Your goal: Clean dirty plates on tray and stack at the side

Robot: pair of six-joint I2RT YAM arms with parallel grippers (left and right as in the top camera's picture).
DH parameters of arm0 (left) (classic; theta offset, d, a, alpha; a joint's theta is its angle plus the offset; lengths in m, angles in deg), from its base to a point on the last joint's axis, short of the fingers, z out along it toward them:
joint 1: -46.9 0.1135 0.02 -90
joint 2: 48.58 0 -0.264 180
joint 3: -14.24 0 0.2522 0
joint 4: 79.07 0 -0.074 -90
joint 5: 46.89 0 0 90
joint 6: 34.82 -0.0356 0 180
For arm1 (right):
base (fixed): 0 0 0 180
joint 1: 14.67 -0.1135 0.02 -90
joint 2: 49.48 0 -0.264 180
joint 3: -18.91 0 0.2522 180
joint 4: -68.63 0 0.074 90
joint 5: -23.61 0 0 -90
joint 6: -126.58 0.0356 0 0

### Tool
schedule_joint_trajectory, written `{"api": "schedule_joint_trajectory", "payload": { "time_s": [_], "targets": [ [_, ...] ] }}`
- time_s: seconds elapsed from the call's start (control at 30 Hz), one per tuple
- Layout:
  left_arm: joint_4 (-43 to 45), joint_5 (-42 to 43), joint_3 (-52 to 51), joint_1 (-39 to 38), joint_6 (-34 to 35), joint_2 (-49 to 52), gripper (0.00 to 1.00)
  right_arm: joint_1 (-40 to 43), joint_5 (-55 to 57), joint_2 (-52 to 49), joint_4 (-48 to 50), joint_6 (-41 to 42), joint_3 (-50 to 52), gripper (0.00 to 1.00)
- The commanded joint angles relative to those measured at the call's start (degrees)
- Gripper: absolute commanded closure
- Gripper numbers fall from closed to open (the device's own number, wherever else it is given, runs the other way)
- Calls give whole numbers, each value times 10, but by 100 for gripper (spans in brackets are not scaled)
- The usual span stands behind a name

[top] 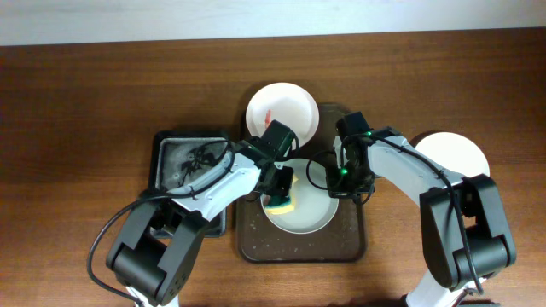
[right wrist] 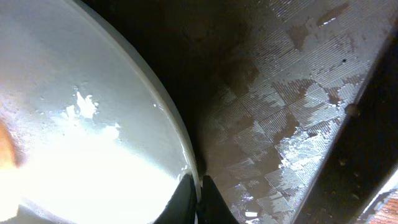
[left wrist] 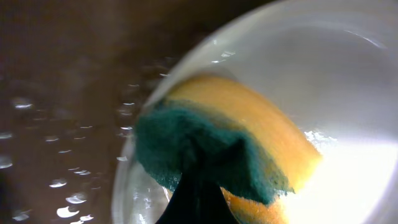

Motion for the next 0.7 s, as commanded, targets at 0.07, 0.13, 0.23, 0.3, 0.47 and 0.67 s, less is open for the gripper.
{"api": "schedule_joint_trajectory", "payload": {
  "time_s": [0.07,0.13,0.23,0.3,0.47,0.67],
  "targets": [
    [-103,-223,65,14,5,5,100,-1,25,-8,-2,-6,13,96],
    [-115,-144,88,15,5,-59,100,-1,25,-8,-5,-6,12,96],
    [-181,-136,88,44,-21,-168,100,-1,25,-7,-10,-6,12,96],
    [-234,-141,86,109,-35,-202,100,-1,31,4,-13,-7,12,96],
    [-101,54,-90,311,-154,-202,100,-48,126,182,-42,-6,3,96],
    [-75,159,-78,348,-154,-226,44,-150,328,283,-86,12,-7,96]
  ]
}}
